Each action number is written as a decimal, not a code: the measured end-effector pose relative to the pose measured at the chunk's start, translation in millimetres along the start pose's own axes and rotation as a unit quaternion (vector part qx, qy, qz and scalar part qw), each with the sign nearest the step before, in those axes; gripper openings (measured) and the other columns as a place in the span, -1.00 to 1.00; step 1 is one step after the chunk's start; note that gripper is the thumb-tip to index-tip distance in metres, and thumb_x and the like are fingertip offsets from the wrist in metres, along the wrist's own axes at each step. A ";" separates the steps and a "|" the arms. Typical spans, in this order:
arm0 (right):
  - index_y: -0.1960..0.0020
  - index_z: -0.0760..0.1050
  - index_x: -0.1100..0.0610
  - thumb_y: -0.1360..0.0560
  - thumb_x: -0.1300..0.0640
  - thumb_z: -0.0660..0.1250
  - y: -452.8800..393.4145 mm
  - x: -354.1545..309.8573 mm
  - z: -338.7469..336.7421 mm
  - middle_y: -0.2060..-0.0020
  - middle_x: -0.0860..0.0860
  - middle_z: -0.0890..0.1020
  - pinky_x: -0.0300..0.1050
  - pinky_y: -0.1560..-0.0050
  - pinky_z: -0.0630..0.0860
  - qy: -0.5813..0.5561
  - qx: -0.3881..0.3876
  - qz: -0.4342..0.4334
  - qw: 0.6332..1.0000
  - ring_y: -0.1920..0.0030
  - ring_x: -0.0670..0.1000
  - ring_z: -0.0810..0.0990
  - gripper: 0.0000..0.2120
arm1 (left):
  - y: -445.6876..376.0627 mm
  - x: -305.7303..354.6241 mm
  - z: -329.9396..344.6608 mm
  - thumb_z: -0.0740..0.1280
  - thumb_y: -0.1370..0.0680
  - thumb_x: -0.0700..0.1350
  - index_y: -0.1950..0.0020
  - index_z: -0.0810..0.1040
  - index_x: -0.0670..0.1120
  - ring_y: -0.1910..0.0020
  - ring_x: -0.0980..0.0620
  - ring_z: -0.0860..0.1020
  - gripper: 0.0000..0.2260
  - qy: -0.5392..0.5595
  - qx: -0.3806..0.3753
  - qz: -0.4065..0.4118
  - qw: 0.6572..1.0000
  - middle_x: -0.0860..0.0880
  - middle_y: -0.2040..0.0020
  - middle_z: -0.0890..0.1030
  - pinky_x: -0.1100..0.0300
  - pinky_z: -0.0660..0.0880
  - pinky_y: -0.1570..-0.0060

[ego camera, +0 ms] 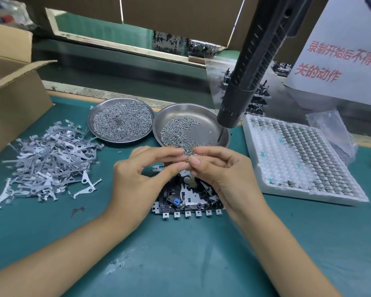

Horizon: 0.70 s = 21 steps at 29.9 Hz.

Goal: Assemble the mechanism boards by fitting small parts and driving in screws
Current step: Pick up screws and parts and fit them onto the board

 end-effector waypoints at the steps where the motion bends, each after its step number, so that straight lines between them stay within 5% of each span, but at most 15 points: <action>1: 0.11 0.62 0.18 -0.22 0.21 0.51 0.1 -0.2 -0.1 0.24 0.15 0.70 -0.26 0.23 0.56 0.002 -0.001 0.001 1.000 0.25 0.01 0.69 -0.75 | 0.0 0.8 0.3 0.48 -0.35 -0.04 0.05 0.62 0.08 0.08 0.12 0.63 -0.80 -0.003 -0.001 0.006 1.000 0.20 0.12 0.67 -0.12 0.50 -0.06; 9: 0.09 0.59 0.22 -0.19 0.22 0.50 0.5 -0.5 -0.7 0.32 0.12 0.69 -0.23 0.27 0.58 0.017 -0.017 0.019 1.000 0.36 -0.02 0.66 -0.71 | 0.7 8.1 2.3 0.44 -0.37 -0.02 0.03 0.58 0.10 0.13 0.28 0.57 -0.81 -0.023 -0.013 0.049 0.998 0.20 0.14 0.65 0.04 0.47 -0.02; 17: 0.11 0.61 0.20 -0.16 0.16 0.52 -1.6 -2.8 -6.1 0.37 0.13 0.68 -0.27 0.32 0.55 0.065 -0.039 0.035 0.996 0.38 0.01 0.65 -0.67 | 3.0 10.1 8.9 0.47 -0.37 -0.06 0.01 0.61 0.05 0.14 0.04 0.59 -0.79 -0.058 -0.053 0.076 0.994 0.11 0.16 0.67 0.14 0.45 0.02; 21: 0.13 0.65 0.14 -0.14 0.09 0.53 -1.9 -0.2 -5.3 0.33 0.10 0.68 -0.25 0.26 0.56 0.069 -0.071 0.051 0.994 0.33 0.00 0.65 -0.68 | 5.9 16.7 13.9 0.45 -0.42 -0.03 -0.02 0.62 0.08 0.17 0.12 0.56 -0.81 -0.061 -0.075 0.120 0.988 0.19 0.18 0.62 0.15 0.44 0.05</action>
Point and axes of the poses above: each hand's wrist, its own y-axis away from the middle knuckle, its own z-axis out of the palm, x = y × z, the point moved 8 cm from there along -y, towards the middle knuckle
